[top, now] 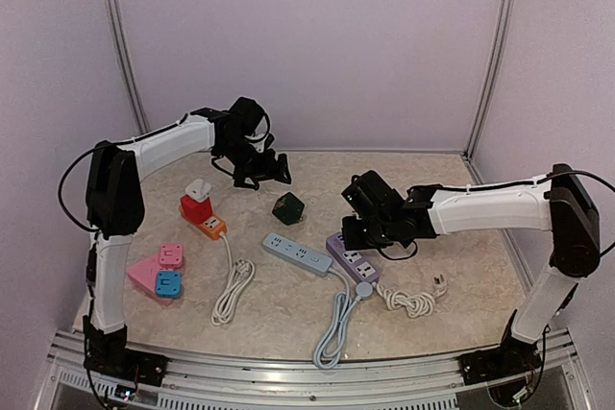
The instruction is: Pull the plug off the socket
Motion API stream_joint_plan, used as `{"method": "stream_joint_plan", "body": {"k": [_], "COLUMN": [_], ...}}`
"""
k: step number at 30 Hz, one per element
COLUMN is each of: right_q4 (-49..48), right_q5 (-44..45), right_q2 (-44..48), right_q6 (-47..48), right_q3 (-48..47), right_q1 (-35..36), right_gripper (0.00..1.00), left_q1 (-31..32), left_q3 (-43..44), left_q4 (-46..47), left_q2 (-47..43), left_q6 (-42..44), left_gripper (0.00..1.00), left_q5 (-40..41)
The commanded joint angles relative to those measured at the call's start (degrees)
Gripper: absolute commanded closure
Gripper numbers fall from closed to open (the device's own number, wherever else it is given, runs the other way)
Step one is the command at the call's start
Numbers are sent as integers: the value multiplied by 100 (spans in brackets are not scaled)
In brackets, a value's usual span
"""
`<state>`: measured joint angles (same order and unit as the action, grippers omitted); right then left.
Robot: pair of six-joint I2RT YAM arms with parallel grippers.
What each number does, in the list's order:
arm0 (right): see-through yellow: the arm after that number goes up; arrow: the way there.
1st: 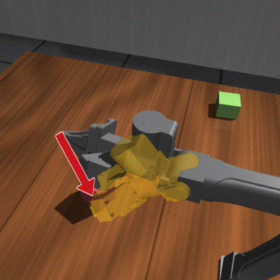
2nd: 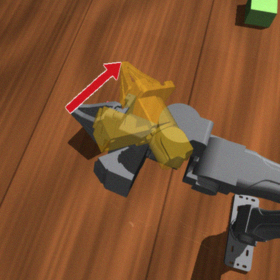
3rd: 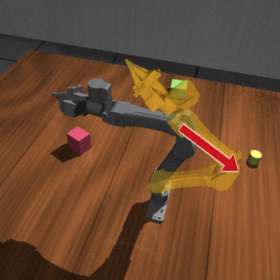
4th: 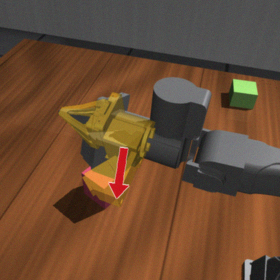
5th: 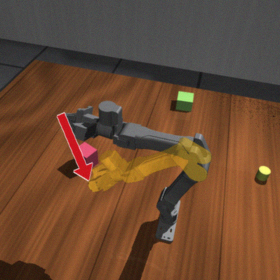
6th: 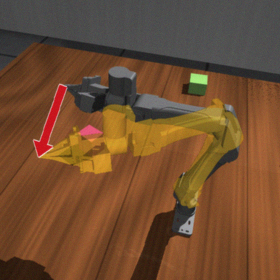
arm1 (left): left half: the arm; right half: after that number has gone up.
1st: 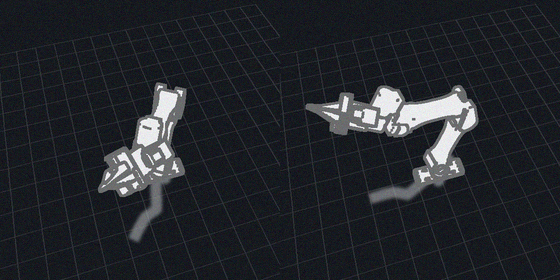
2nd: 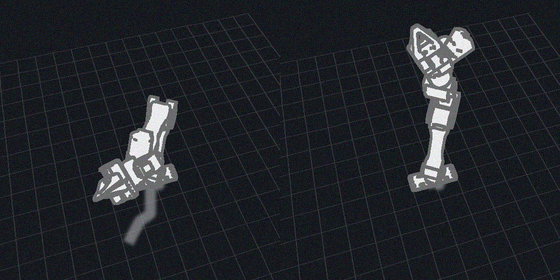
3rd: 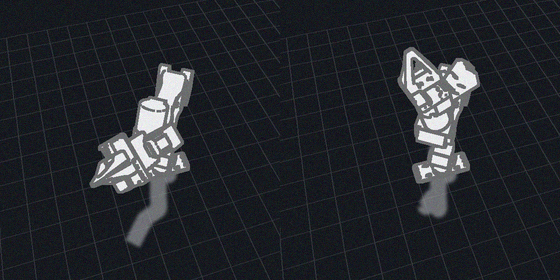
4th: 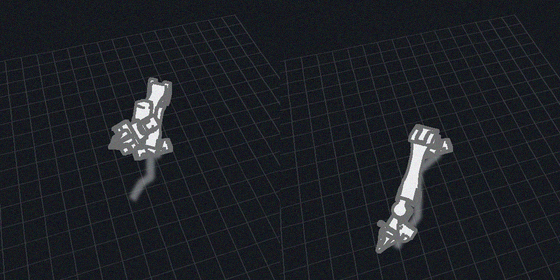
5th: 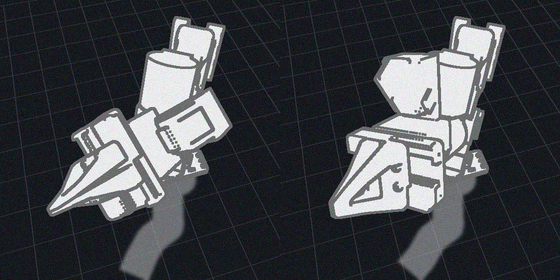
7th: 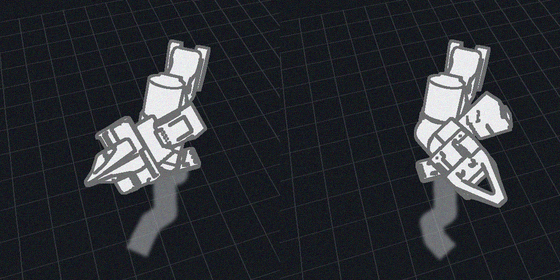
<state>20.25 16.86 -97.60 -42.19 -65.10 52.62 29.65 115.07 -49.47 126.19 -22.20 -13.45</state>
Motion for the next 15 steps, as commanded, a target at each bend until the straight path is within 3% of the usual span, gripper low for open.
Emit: {"method": "stream_joint_plan", "body": {"k": [1, 8, 15], "right_q4": [-25, -26, -44], "right_q5": [-75, -134, -156], "right_q2": [-147, -235, -196], "right_q6": [54, 61, 36], "right_q3": [-169, -200, -112], "right_q1": [-19, -19, -5], "right_gripper": [93, 93, 93], "left_q1": [158, 451, 308], "left_q3": [-280, -285, -235], "left_q4": [-144, -175, -65], "left_q2": [-104, 102, 376], "left_q6": [175, 110, -121], "left_gripper": [11, 28, 50], "left_q5": [184, 388, 461]}}
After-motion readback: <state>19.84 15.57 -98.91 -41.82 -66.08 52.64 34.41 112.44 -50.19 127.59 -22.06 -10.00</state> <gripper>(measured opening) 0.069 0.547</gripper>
